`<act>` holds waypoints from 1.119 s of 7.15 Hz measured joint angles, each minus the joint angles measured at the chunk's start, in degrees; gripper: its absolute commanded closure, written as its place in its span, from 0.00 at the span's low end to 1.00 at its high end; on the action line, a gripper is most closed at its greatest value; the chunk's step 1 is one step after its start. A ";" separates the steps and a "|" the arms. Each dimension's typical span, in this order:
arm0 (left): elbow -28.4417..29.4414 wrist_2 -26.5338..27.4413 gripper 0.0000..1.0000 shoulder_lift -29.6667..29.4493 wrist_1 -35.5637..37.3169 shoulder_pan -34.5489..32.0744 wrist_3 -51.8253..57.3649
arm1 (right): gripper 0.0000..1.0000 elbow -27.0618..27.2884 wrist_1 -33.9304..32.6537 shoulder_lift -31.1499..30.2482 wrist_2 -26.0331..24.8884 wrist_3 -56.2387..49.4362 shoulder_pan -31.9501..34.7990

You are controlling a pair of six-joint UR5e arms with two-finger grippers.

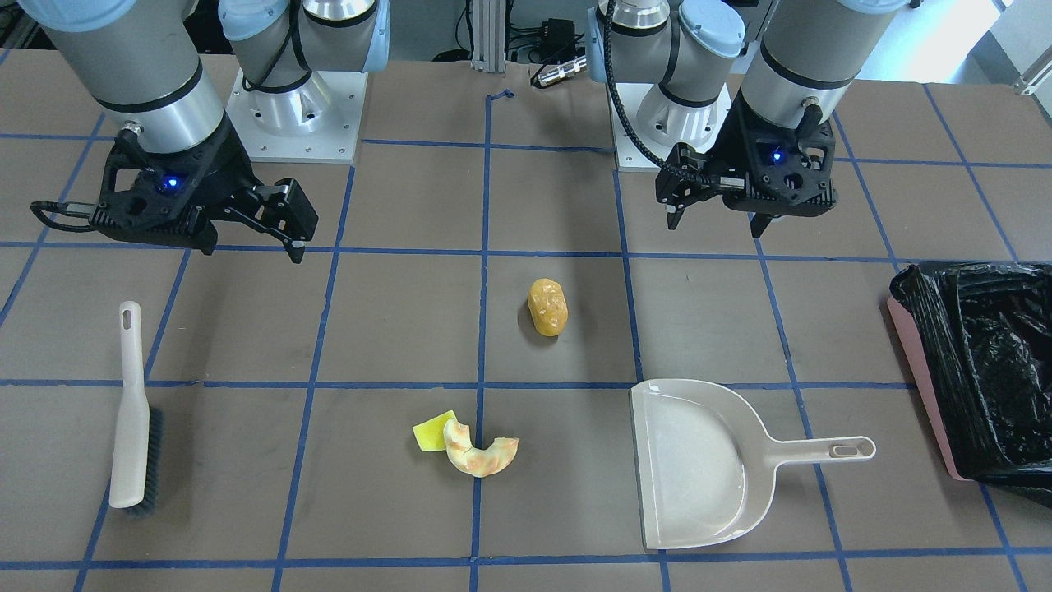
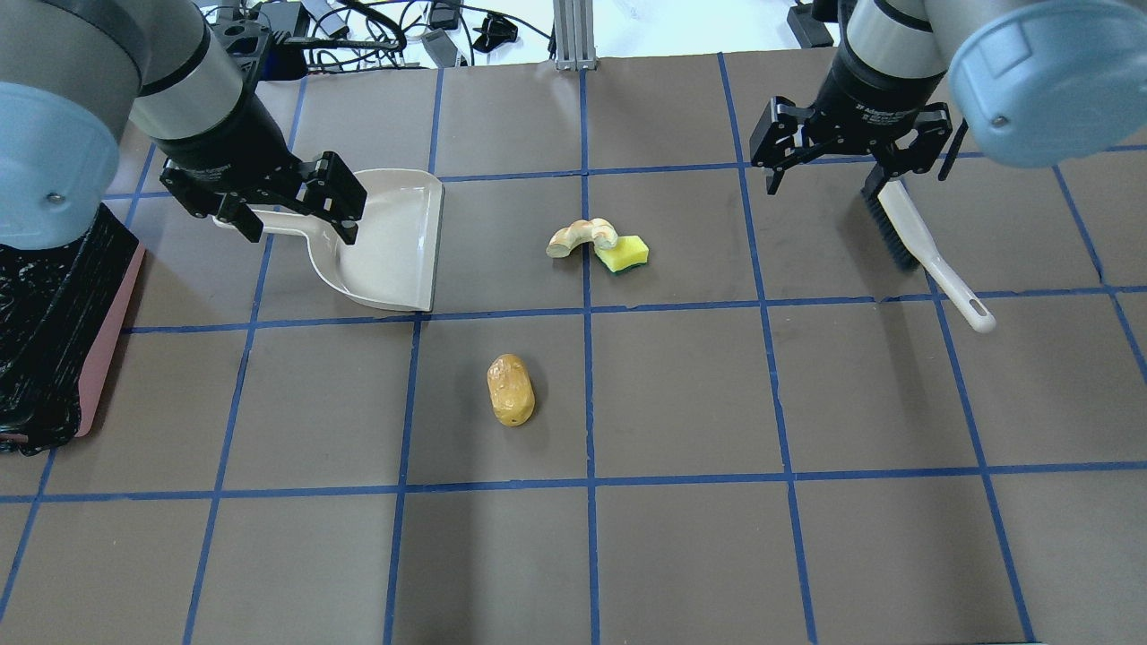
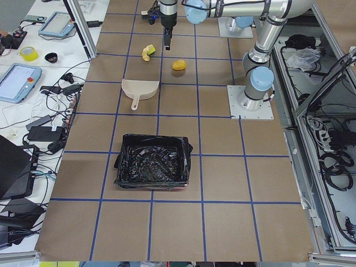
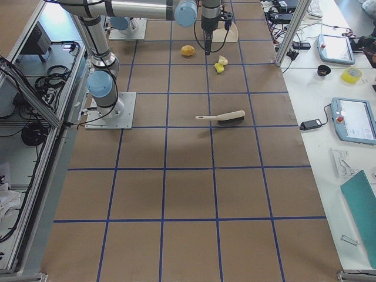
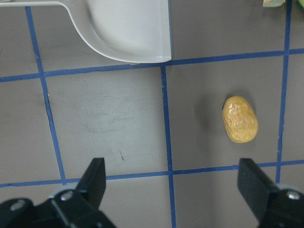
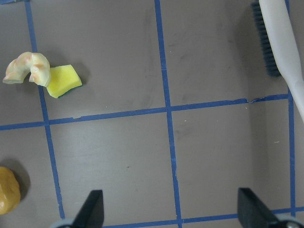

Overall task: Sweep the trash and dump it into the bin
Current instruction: 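Release the white dustpan rim and move the left gripper to its handle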

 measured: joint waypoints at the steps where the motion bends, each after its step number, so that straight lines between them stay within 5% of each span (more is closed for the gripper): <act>1: 0.00 0.05 0.00 -0.05 -0.05 0.06 0.01 | 0.00 0.02 -0.01 0.01 -0.02 -0.03 0.00; 8: 0.01 7.20 0.00 -1.14 -4.95 4.17 -3.28 | 0.00 0.04 -0.10 0.00 -0.08 -0.13 -0.03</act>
